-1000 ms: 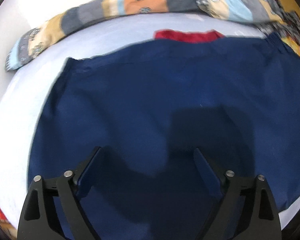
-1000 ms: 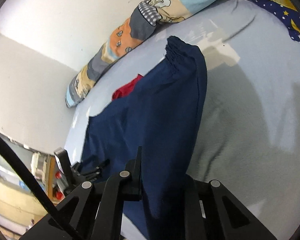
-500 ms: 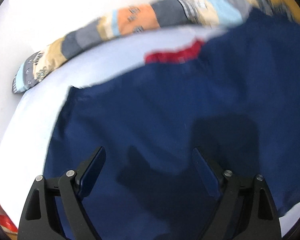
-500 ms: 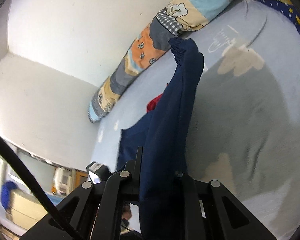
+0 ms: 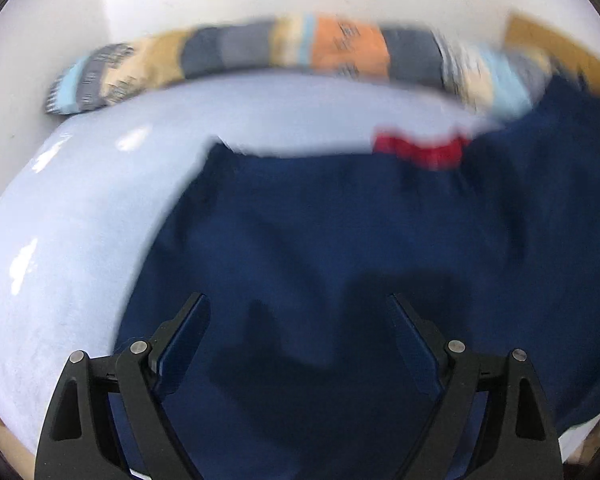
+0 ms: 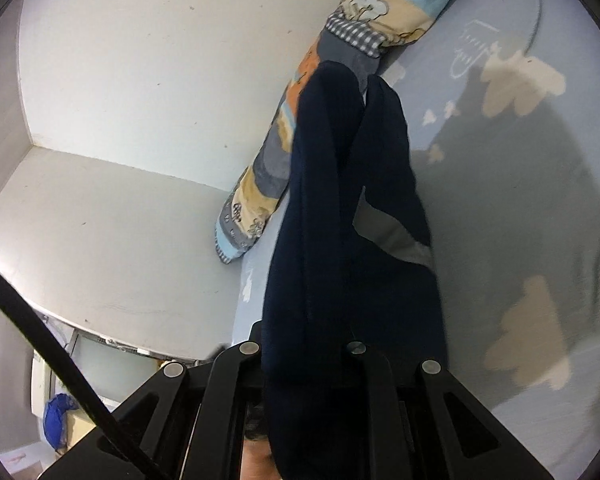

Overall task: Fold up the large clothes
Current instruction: 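Lift the held shirt edge with the right gripper and fold it over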

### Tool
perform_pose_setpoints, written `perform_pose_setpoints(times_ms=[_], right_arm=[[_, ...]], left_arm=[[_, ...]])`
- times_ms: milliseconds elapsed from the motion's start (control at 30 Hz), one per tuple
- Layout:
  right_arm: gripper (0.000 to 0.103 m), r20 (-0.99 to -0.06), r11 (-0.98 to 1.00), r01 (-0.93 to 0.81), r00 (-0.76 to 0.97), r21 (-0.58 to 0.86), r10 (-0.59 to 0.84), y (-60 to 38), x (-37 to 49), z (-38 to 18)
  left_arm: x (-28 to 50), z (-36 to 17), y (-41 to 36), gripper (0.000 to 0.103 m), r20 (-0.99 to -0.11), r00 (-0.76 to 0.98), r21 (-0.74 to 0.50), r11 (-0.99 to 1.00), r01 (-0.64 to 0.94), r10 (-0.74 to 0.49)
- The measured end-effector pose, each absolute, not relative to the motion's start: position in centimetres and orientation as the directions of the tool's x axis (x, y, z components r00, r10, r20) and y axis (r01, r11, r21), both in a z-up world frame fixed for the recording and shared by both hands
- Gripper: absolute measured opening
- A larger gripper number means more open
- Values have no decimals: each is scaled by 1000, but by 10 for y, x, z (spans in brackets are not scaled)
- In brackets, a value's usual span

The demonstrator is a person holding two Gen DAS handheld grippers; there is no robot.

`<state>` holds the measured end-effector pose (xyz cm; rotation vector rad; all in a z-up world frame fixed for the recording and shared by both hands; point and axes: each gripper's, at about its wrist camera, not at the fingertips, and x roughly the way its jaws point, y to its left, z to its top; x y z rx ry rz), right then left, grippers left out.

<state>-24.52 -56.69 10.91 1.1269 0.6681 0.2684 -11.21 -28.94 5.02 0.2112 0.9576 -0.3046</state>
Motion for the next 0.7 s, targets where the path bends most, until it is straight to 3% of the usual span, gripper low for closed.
perform_pose_setpoints(times_ms=[67,167,300,433,533,700], right_arm=[[14,-351,420,123,775,899,525,-558,-241,110],[14,-345,414,118,773,903,532,-545,-237,112],[14,-332,404,106,771,909,544,-530,-229,115],[14,-318,389,98,769,916,555,-511,-220,116],[14,-322,402,89,761,912,563,-488,-210,118],[14,-357,435,91,729,896,584,-435,-184,113]], left_arm=[[-115,20,-305,89,-879,469,135,898,418,-86],[-118,33,-309,86,-847,526,186,884,429,-77],[-122,112,-258,86,-700,692,27,961,274,-178],[-140,168,-182,86,-524,844,-86,993,79,-112],[-146,180,-140,86,-483,874,-123,992,-15,-47],[-143,176,-90,86,-502,865,-140,987,-84,2]])
